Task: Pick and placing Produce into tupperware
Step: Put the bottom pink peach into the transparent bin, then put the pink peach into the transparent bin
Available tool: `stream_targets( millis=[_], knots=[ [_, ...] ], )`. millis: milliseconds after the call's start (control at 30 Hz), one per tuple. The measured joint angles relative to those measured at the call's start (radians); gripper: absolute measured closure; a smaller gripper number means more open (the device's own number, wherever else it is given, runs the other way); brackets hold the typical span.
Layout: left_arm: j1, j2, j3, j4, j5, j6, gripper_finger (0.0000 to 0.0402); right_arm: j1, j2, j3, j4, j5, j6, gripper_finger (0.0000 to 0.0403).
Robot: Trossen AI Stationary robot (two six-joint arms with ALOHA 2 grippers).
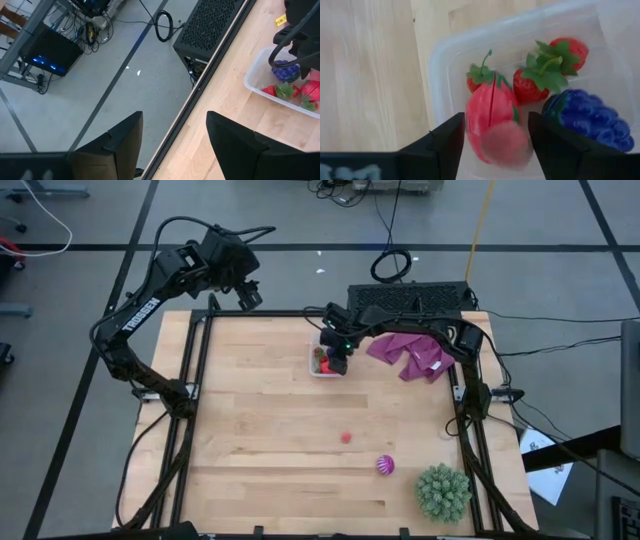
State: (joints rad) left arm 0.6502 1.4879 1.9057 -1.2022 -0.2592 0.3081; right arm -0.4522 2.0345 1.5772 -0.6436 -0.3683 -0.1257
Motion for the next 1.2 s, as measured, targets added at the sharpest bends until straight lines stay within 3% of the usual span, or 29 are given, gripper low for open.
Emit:
stream_targets(
  millis=[300, 533, 633, 767, 1067, 1200],
  knots=[
    [0.000, 0.000, 0.000, -0.015, 0.000, -0.001, 0.0176, 0.000, -0.016, 0.143, -0.049, 0.004, -0.024, 0.0188],
    [-0.003, 0.000, 0.000, -0.048, 0.001, -0.007, 0.0176, 0.052, -0.158, 0.206, -0.245, 0.007, 0.021, 0.0190],
    [-0.006, 0.000, 0.000, -0.072, 0.005, -0.007, 0.0176, 0.116, -0.232, 0.206, -0.364, 0.010, 0.066, 0.0190],
    [-0.014, 0.000, 0.000, -0.083, 0.013, -0.032, 0.0176, 0.245, -0.308, 0.203, -0.450, 0.105, 0.164, 0.0190],
    [-0.083, 0.000, 0.000, -0.115, 0.096, -0.103, 0.0176, 0.529, -0.367, 0.047, -0.463, 0.312, 0.332, 0.0190],
    [-0.152, 0.000, 0.000, -0.151, 0.098, -0.152, 0.0176, 0.591, -0.367, -0.046, -0.464, 0.317, 0.370, 0.0190]
  ],
)
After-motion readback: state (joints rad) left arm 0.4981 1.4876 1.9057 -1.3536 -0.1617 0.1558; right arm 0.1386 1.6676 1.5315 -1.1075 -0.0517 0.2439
